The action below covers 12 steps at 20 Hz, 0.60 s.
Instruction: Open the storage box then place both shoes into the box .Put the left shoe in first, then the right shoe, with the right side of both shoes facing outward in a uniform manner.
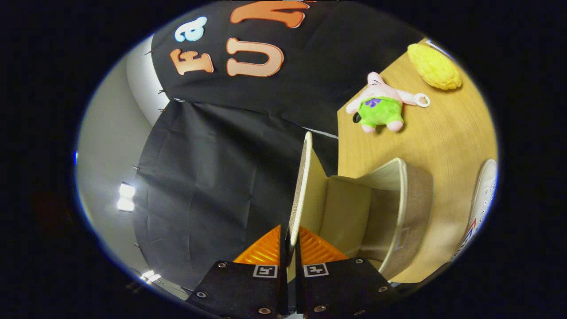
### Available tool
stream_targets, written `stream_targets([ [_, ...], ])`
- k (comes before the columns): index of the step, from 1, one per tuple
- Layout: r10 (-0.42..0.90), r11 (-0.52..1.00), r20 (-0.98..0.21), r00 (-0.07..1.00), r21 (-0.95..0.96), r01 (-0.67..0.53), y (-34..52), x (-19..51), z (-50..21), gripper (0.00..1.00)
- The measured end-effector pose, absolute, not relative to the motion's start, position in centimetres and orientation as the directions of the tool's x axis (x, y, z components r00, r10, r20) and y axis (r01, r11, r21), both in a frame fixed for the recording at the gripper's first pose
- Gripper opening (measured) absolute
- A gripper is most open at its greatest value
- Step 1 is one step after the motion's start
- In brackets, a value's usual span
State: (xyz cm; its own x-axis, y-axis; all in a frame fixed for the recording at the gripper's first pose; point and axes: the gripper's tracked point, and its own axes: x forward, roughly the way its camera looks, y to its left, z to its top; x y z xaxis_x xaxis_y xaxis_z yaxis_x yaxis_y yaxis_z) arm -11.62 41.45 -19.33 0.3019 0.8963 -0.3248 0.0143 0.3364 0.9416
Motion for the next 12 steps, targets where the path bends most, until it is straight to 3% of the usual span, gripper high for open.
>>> stream_targets([
  [12, 0.906, 0.389, -0.362, 0.220, 0.916, -0.097, 55.3, -11.8, -16.9, 0.13],
])
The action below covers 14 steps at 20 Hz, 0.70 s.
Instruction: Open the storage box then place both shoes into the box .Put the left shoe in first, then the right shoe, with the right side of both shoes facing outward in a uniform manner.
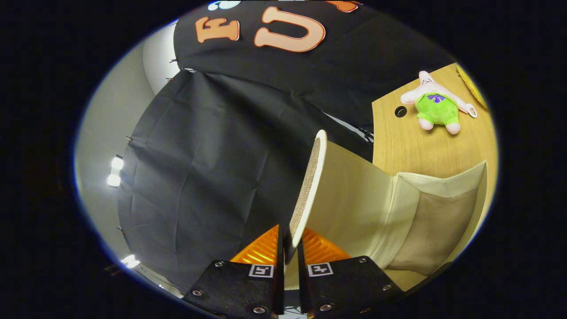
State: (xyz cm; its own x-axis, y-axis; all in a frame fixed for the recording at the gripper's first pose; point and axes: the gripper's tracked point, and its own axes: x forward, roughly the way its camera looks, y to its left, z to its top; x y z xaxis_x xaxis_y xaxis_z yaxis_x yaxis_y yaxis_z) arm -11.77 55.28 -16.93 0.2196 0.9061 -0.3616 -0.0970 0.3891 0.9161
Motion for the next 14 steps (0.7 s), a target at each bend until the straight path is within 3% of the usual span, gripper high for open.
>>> stream_targets([
  [3, 0.881, 0.454, -0.415, 0.226, 0.877, -0.159, 55.6, -12.0, -18.4, 0.30],
  [6, 0.874, 0.477, -0.434, 0.218, 0.852, -0.217, 54.0, -12.4, -19.0, 0.68],
  [8, 0.860, 0.501, -0.447, 0.246, 0.829, -0.246, 51.3, -12.6, -18.7, 0.85],
  [14, 0.687, 0.716, -0.599, 0.411, 0.656, -0.241, 39.3, -9.4, -23.5, 0.93],
])
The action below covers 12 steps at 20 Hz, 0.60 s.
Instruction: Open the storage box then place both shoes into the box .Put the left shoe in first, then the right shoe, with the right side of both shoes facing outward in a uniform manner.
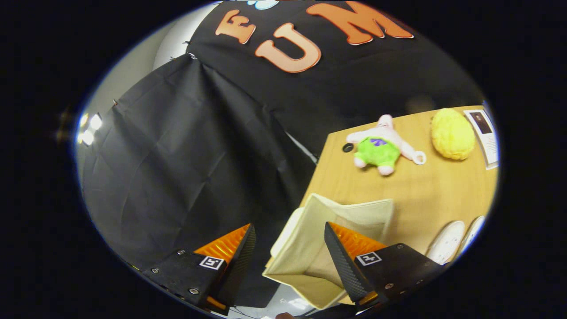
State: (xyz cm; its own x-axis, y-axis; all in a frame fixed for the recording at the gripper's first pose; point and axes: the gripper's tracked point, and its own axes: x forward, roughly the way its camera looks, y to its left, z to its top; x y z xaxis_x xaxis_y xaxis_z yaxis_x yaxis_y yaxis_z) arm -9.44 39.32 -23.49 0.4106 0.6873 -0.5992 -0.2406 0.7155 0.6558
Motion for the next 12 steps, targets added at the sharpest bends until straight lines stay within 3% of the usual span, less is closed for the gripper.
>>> stream_targets([
  [4, 0.495, 0.858, -0.722, 0.482, 0.493, -0.142, 30.3, -9.2, -29.4, 0.93],
  [8, 0.322, 0.935, -0.844, 0.429, 0.354, -0.005, 21.7, -13.5, -36.5, 0.93],
  [12, 0.220, 0.970, -0.902, 0.372, 0.243, 0.015, 16.7, -17.3, -40.7, 0.94],
])
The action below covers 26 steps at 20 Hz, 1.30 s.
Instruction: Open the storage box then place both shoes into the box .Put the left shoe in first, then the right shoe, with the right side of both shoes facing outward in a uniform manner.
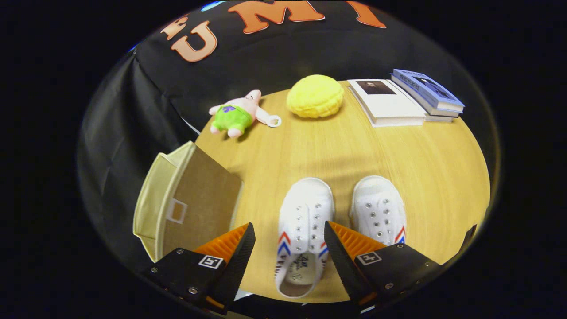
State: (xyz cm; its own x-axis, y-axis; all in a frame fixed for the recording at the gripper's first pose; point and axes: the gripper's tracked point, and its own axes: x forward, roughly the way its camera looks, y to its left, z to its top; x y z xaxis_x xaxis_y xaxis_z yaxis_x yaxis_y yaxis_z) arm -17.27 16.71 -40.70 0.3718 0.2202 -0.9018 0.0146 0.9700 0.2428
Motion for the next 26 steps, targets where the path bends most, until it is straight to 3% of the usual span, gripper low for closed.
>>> stream_targets([
  [3, 0.190, 0.976, -0.924, 0.331, 0.214, 0.037, 14.9, -19.5, -43.2, 0.93],
  [7, 0.204, 0.974, -0.936, 0.288, 0.224, 0.039, 14.6, -20.5, -45.5, 0.79],
  [11, 0.271, 0.954, -0.928, 0.255, 0.294, 0.057, 16.3, -20.5, -46.5, 0.60],
  [14, 0.329, 0.928, -0.915, 0.234, 0.359, 0.101, 16.8, -20.6, -46.6, 0.36],
  [16, 0.339, 0.912, -0.910, 0.237, 0.380, 0.155, 16.3, -20.5, -46.7, 0.30],
  [18, 0.373, 0.888, -0.902, 0.218, 0.416, 0.198, 16.4, -20.8, -46.5, 0.14],
  [20, 0.395, 0.865, -0.892, 0.219, 0.442, 0.237, 16.7, -20.6, -45.7, 0.08],
  [26, 0.493, 0.808, -0.816, 0.301, 0.558, 0.189, 19.6, -17.8, -40.3, 0.07],
])
